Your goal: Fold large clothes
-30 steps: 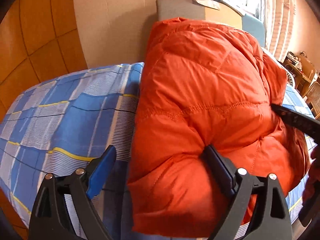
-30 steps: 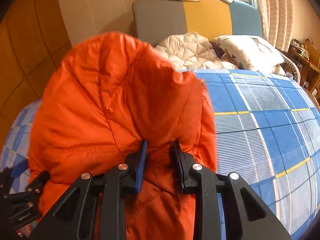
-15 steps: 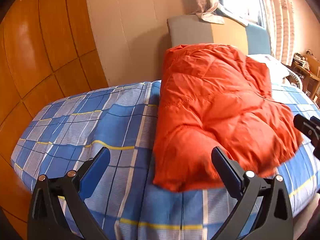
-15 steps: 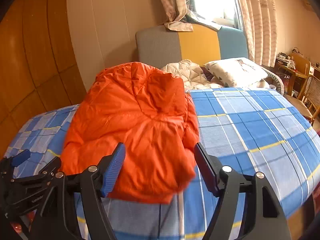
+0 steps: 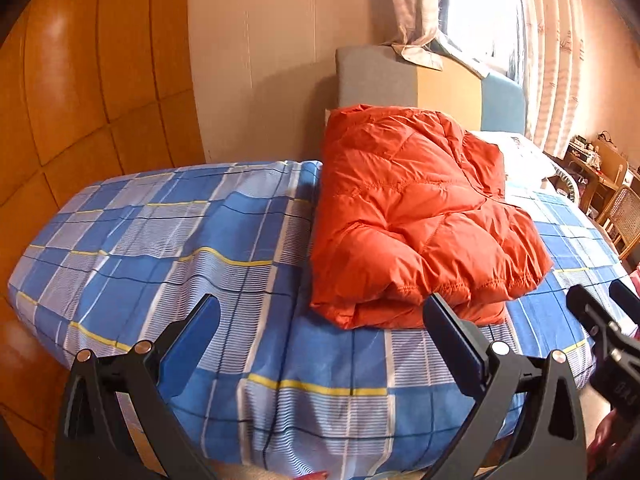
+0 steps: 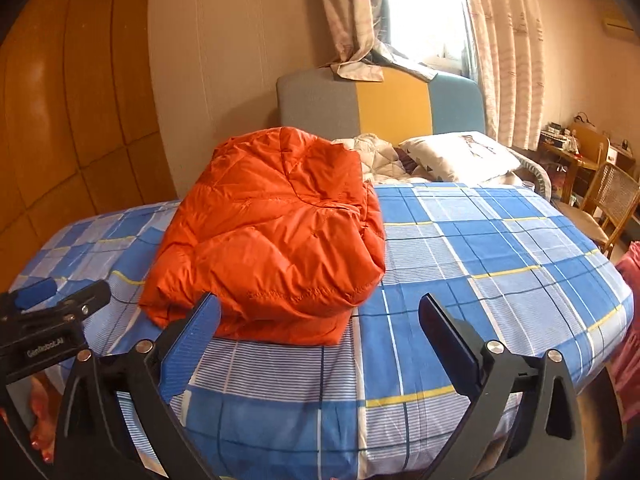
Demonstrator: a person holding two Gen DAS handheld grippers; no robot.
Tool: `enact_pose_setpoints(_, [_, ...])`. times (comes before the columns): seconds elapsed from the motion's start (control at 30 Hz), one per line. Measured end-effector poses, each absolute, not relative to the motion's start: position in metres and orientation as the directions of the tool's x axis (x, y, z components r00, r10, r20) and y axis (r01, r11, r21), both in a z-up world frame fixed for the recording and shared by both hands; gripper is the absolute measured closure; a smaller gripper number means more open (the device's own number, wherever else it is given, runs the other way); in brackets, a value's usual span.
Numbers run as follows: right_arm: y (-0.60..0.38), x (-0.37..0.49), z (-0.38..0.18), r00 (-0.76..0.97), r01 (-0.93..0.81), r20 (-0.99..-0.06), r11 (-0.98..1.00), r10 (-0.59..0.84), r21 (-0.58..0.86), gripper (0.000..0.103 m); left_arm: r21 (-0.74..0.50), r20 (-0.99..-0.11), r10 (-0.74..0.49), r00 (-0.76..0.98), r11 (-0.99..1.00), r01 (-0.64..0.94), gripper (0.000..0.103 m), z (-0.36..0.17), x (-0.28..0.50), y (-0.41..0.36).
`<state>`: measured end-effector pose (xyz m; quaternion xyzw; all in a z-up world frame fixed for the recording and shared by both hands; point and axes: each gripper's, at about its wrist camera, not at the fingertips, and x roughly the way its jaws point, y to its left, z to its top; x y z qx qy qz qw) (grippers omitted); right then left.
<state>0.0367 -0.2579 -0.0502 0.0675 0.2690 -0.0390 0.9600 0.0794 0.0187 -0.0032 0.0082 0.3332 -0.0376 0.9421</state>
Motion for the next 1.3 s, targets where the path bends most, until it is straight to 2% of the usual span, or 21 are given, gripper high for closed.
enact_pose_setpoints(0.67, [-0.249, 0.019, -0.04, 0.862, 0.118, -0.502, 0.991, -0.067, 0.07, 0.003, -0.024, -0.616, -0.087, 0.783, 0.996, 0.092, 0.002, 0.0, 0.052, 0.024])
enact_pose_setpoints(1.3, [-0.255, 0.017, -0.043, 0.854, 0.124, -0.517, 0.988, -0.058, 0.094, 0.003, -0.027, -0.618, -0.092, 0.78, 0.995, 0.096, 0.002, 0.0, 0.049, 0.018])
